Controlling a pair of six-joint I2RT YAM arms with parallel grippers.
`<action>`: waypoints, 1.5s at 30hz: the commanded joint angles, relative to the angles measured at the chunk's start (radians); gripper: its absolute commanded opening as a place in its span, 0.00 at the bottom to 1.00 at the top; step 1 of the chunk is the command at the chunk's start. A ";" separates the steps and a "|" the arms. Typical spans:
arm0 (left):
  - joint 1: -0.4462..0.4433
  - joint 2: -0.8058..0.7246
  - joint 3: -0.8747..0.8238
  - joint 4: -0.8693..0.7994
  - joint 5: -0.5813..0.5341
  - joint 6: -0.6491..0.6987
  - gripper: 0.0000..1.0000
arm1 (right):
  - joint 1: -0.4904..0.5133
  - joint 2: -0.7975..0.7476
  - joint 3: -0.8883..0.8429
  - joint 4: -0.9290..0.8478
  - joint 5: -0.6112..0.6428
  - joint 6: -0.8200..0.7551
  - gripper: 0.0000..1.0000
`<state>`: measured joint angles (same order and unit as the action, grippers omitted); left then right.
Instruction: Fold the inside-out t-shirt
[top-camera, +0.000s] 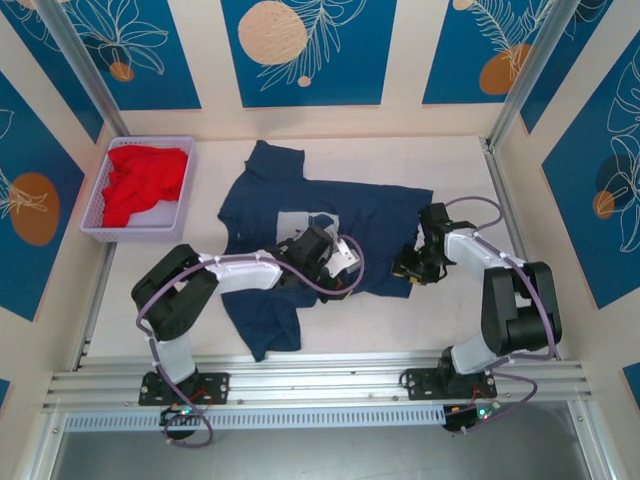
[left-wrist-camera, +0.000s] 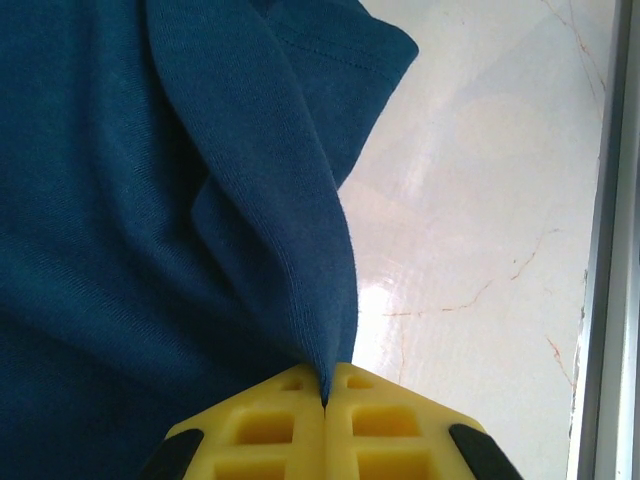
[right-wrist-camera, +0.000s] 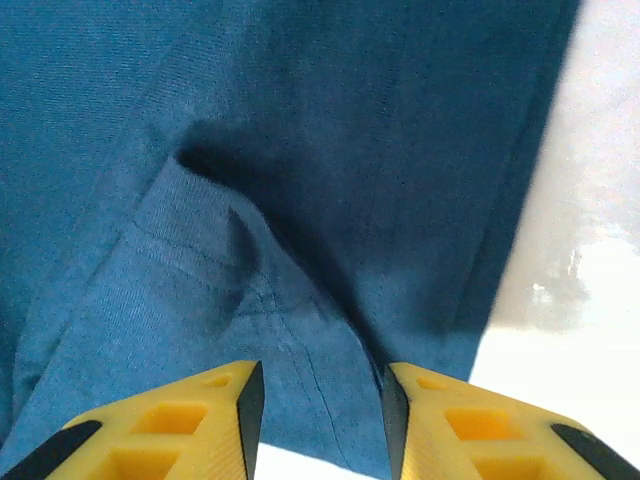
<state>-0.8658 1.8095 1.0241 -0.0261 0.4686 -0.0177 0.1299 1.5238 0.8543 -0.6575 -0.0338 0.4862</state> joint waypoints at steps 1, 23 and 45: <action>0.007 0.010 0.021 -0.007 0.034 0.002 0.00 | 0.018 0.051 0.048 0.030 0.005 0.017 0.39; 0.007 0.011 0.010 -0.006 0.038 0.008 0.00 | 0.066 0.120 0.095 0.006 0.093 0.016 0.09; -0.059 -0.044 0.054 0.018 -0.106 -0.046 0.40 | -0.006 -0.218 0.070 -0.092 0.097 0.002 0.00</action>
<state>-0.9215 1.8545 1.0889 -0.0151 0.4377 -0.0559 0.1295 1.3121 0.9192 -0.7517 0.0967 0.4969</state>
